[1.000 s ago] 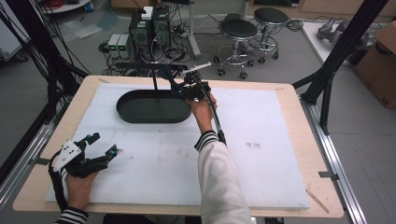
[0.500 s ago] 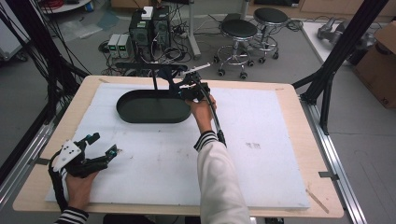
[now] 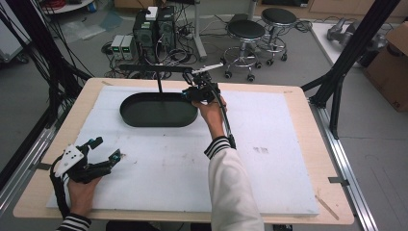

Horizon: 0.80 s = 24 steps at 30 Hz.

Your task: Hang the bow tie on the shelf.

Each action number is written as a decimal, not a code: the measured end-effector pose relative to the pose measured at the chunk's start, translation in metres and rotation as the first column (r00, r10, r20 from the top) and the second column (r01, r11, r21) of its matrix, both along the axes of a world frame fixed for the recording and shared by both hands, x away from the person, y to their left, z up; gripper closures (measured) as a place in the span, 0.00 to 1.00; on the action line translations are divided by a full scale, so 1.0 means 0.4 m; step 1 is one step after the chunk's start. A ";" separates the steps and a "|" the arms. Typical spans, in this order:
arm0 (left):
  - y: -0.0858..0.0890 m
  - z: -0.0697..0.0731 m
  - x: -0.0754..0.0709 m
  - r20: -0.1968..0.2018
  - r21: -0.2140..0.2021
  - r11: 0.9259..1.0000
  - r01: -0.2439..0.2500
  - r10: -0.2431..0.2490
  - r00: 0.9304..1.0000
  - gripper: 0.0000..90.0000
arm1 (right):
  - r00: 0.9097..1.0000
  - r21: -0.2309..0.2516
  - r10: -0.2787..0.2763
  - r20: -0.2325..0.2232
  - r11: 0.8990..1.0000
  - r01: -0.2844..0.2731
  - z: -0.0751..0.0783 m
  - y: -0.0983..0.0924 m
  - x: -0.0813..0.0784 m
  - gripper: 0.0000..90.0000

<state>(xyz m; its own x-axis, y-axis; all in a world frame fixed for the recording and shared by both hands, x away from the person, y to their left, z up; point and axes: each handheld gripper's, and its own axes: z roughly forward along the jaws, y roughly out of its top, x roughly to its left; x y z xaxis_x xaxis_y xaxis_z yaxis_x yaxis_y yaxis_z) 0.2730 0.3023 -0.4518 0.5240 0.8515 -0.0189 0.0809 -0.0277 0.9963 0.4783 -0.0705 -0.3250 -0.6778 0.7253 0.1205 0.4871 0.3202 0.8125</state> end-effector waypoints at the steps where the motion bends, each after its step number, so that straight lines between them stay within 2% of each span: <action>1: 0.000 0.000 0.000 0.000 -0.001 1.000 0.000 0.000 1.000 0.17 | 1.000 0.006 0.002 -0.002 1.000 -0.002 0.003 -0.002 -0.003 0.69; 4: 0.000 0.000 0.000 0.002 -0.002 1.000 -0.001 0.001 1.000 0.17 | 1.000 0.033 0.017 -0.010 0.999 -0.017 0.016 -0.012 -0.015 0.66; 5: 0.000 0.000 0.000 0.001 -0.002 1.000 -0.001 0.001 1.000 0.17 | 0.999 0.070 0.032 -0.014 0.997 -0.031 0.029 -0.023 -0.026 0.60; 6: 0.000 0.000 0.001 0.001 -0.004 1.000 -0.002 0.002 1.000 0.17 | 0.999 0.070 0.032 -0.014 0.997 -0.031 0.029 -0.023 -0.026 0.60; 7: 0.000 0.000 0.000 0.000 -0.003 1.000 -0.002 0.002 1.000 0.17 | 0.999 0.110 0.042 -0.028 0.993 -0.039 0.049 -0.034 -0.046 0.46; 8: 0.000 0.000 0.001 0.001 -0.003 1.000 -0.001 0.001 1.000 0.17 | 0.999 0.110 0.042 -0.028 0.993 -0.039 0.049 -0.034 -0.046 0.46; 9: 0.000 0.000 0.001 0.002 -0.002 1.000 -0.002 0.002 1.000 0.17 | 0.999 0.120 0.053 -0.011 0.991 -0.051 0.054 -0.040 -0.057 0.44; 10: 0.000 0.000 0.001 0.001 -0.002 1.000 -0.002 0.002 1.000 0.17 | 0.996 0.132 0.070 0.049 0.988 -0.076 0.059 -0.048 -0.077 0.43; 11: 0.000 0.000 0.001 0.002 -0.002 1.000 -0.001 0.001 1.000 0.17 | 0.994 0.124 0.073 0.077 0.989 -0.082 0.069 -0.055 -0.095 0.39; 13: 0.000 0.000 0.001 0.000 -0.001 1.000 -0.002 0.002 1.000 0.17 | 0.992 0.097 0.090 0.084 0.990 -0.098 0.088 -0.070 -0.121 0.30; 15: 0.000 0.000 0.000 -0.001 0.000 1.000 -0.002 0.002 1.000 0.17 | 0.990 0.101 0.105 0.099 0.988 -0.115 0.107 -0.090 -0.149 0.22; 16: -0.001 0.000 0.000 0.000 0.000 1.000 -0.002 0.002 1.000 0.17 | 0.989 0.103 0.101 0.110 0.988 -0.112 0.117 -0.102 -0.163 0.22; 17: -0.001 0.000 0.000 0.001 0.003 1.000 -0.002 0.002 1.000 0.17 | 0.985 0.120 0.094 0.141 0.987 -0.111 0.124 -0.116 -0.181 0.22; 19: -0.003 0.000 0.000 0.002 0.007 1.000 -0.002 0.002 1.000 0.17 | 0.972 0.160 0.074 0.223 0.981 -0.111 0.127 -0.149 -0.221 0.21; 24: -0.005 0.001 -0.001 0.005 0.021 1.000 0.001 -0.001 1.000 0.17 | 0.959 0.174 0.040 0.281 0.980 -0.092 0.112 -0.245 -0.306 0.17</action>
